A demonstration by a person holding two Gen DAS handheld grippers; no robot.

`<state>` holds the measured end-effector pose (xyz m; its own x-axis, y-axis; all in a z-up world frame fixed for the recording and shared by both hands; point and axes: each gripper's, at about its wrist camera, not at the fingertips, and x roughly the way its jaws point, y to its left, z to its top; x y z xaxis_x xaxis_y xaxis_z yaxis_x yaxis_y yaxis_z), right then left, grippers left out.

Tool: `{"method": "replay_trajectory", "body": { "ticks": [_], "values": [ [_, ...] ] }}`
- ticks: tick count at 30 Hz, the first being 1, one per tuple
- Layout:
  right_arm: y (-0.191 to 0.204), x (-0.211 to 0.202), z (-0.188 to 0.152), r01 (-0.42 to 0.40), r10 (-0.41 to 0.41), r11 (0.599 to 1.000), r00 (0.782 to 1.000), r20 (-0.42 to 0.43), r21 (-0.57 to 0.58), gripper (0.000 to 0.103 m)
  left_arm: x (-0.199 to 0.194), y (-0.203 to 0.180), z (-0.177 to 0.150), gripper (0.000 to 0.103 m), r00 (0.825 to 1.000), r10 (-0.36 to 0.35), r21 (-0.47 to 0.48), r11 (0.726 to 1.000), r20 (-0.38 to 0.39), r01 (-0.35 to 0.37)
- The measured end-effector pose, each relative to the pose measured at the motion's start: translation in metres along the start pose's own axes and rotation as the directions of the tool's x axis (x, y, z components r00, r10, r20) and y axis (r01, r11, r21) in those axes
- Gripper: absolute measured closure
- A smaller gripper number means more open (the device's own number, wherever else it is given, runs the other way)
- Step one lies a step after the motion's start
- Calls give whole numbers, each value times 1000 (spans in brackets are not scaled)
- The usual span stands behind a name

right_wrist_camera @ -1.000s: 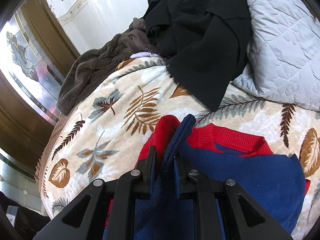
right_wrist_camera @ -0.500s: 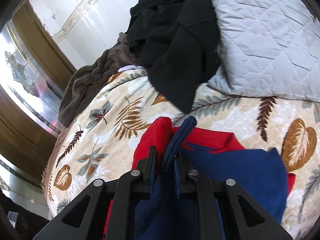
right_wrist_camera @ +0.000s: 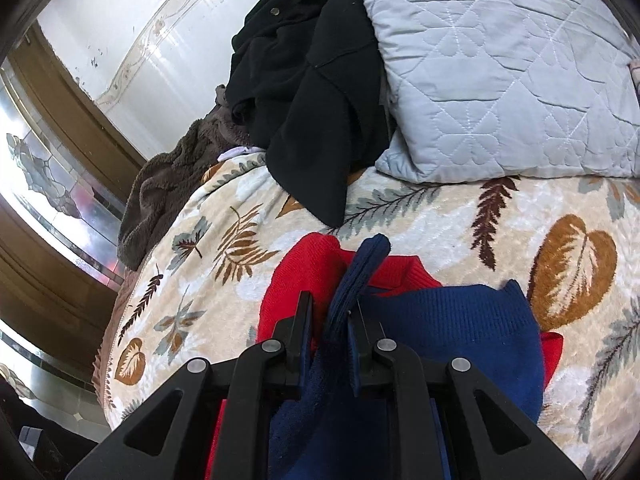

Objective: Fold small clothes

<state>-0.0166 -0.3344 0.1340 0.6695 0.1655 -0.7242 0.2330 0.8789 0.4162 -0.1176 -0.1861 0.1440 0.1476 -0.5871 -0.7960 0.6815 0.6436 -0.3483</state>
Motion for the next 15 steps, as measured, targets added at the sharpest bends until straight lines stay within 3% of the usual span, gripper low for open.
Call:
{"method": "replay_trajectory", "body": {
  "ticks": [3,5,15],
  "values": [
    [-6,-4,1,4,-4,1000,1000,8,6,91,4,-4,2,98,1000,1,5,1000,-2,-1],
    [-12,-12,3,23,-23,1000,999,27,9,100,6,-8,4,98,1000,10,12,1000,-5,-10],
    [-56,-18,-4,34,-34,998,999,-10,48,100,36,-21,6,98,999,-13,4,1000,-40,13]
  ]
}}
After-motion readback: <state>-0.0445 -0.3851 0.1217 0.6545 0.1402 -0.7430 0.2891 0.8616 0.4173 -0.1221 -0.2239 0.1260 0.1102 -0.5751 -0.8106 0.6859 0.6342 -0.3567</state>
